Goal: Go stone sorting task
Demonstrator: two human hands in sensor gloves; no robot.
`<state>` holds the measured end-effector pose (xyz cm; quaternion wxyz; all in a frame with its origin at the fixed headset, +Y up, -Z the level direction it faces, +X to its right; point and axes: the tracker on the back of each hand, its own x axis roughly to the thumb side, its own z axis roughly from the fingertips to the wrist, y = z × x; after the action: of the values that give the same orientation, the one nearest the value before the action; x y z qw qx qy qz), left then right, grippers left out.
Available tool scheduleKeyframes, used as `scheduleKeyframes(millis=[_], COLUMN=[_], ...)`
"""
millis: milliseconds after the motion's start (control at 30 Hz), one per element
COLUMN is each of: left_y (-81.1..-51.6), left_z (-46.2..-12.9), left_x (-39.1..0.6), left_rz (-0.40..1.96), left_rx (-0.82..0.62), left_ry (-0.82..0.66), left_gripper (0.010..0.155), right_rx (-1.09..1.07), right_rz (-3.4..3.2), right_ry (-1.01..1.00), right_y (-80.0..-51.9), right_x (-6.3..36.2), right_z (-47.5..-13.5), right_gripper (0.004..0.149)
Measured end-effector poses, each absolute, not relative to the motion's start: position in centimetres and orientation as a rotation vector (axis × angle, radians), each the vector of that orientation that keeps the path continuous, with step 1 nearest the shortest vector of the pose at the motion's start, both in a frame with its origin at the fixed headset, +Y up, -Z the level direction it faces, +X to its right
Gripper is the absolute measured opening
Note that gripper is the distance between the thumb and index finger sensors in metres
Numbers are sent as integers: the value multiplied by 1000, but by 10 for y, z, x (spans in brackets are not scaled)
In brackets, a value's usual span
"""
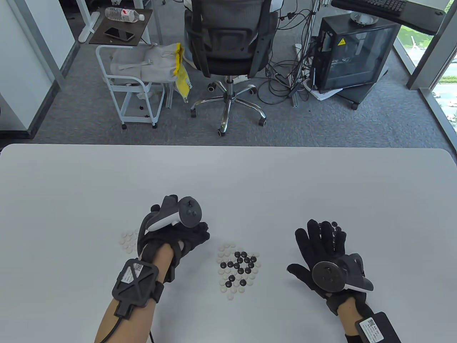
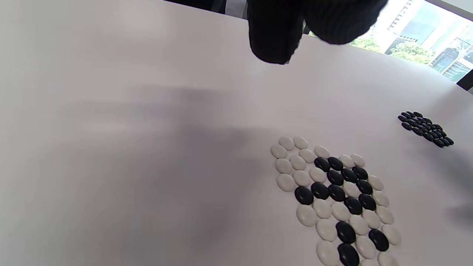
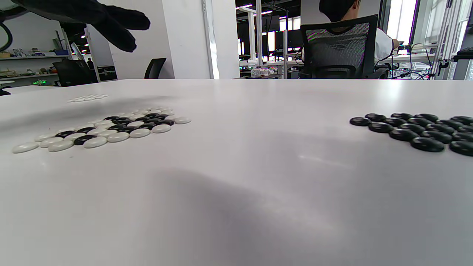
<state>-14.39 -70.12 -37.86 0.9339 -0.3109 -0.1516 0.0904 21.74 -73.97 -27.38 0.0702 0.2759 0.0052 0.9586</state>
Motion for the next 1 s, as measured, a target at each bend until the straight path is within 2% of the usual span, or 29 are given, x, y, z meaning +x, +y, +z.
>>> scheduleKeyframes(millis=[100, 400, 667, 733, 833, 1000], left_y=[-719, -749, -776, -782, -784, -776], left_z=[-388, -382, -376, -379, -389, -412], left_x=[-120, -46, -23, -24, -34, -87], left_rz=[169, 134, 88, 100, 109, 132], left_rx=[-718, -755, -818, -820, -752, -737], left_ry=[-342, -533, -591, -576, -462, -200], left_gripper=[56, 56, 60, 62, 64, 67], right_rx=[828, 807, 801, 803, 802, 791], right_rz=[2872, 2854, 2845, 2845, 2844, 2836], right_ry=[25, 69, 77, 86, 94, 101], right_y=[-741, -741, -741, -741, -741, -740], right_x=[218, 221, 222, 221, 221, 222], right_z=[-274, -275, -275, -275, -275, -275], right_gripper=[86, 86, 86, 86, 86, 86])
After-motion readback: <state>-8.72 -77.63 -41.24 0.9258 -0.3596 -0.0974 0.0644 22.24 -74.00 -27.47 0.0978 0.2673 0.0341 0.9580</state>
